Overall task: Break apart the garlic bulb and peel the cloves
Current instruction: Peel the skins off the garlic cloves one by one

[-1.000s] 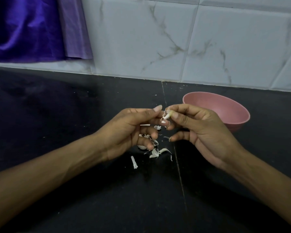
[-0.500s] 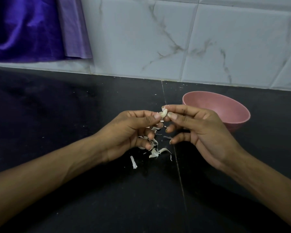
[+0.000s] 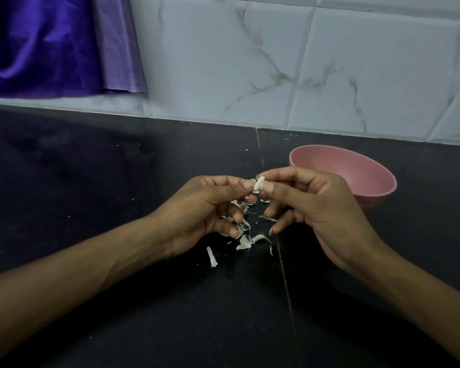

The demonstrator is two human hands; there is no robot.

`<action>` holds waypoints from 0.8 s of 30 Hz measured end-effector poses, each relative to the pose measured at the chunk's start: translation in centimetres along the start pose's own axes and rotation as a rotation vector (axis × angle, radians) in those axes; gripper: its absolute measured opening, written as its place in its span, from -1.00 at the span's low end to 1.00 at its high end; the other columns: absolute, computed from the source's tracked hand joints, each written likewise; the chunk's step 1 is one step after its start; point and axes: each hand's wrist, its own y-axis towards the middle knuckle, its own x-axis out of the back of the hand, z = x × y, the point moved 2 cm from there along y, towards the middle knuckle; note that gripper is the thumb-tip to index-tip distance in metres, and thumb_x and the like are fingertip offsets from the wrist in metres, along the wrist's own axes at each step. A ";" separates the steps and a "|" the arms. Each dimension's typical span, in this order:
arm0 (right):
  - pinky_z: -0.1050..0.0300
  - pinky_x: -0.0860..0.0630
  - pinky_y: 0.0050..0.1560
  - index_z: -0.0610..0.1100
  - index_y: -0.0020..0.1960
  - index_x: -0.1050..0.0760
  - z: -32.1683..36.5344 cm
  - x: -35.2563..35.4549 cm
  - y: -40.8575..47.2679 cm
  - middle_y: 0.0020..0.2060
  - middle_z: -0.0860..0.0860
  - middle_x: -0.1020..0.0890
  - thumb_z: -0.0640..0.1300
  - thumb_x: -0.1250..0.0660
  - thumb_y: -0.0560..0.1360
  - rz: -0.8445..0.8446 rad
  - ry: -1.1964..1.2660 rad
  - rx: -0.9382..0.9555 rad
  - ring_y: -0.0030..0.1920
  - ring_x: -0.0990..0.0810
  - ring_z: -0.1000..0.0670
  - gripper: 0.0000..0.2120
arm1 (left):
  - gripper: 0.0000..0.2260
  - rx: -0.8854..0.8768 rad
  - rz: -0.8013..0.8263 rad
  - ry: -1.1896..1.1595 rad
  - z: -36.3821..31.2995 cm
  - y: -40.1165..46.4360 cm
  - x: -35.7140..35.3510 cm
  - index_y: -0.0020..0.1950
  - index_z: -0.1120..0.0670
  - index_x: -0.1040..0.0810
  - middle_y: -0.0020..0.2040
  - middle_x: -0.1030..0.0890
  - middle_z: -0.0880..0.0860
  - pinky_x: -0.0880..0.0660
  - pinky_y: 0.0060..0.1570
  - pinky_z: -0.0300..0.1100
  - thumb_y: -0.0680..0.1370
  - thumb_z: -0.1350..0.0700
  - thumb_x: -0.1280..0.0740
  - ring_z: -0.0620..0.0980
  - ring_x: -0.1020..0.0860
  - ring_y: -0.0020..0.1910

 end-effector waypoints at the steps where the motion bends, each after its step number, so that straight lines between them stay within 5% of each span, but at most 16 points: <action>1: 0.12 -0.60 -0.43 -0.21 -0.01 -0.64 -0.1 0.0 0.0 -0.25 -0.08 -0.68 -0.18 -0.44 0.38 -0.009 -0.002 0.001 -0.34 -0.61 0.00 -0.79 | -0.79 0.002 0.004 0.004 0.0 0.0 0.0 0.02 0.20 -0.62 -0.22 -0.60 0.03 -0.47 -0.54 -0.25 0.45 0.11 -0.38 -0.10 -0.46 -0.45; 17: 0.10 -0.60 -0.38 -0.19 -0.05 -0.68 -0.5 0.2 0.0 -0.13 -0.08 -0.70 -0.04 -0.47 0.32 0.036 0.011 -0.142 -0.30 -0.61 0.00 -0.71 | -0.80 -0.052 -0.062 0.048 0.1 -0.1 -0.1 0.00 0.16 -0.62 -0.24 -0.58 -0.04 -0.42 -0.54 -0.26 0.45 0.08 -0.40 -0.13 -0.40 -0.48; 24: 0.19 -0.56 -0.44 -0.20 -0.06 -0.69 -0.7 -0.1 0.0 -0.20 -0.07 -0.71 -0.12 -0.49 0.32 0.029 -0.040 -0.136 -0.34 -0.59 0.04 -0.77 | -0.79 0.007 -0.033 -0.008 0.3 -0.1 -0.3 0.00 0.12 -0.64 -0.21 -0.58 -0.05 -0.39 -0.55 -0.29 0.42 0.07 -0.40 -0.16 -0.33 -0.47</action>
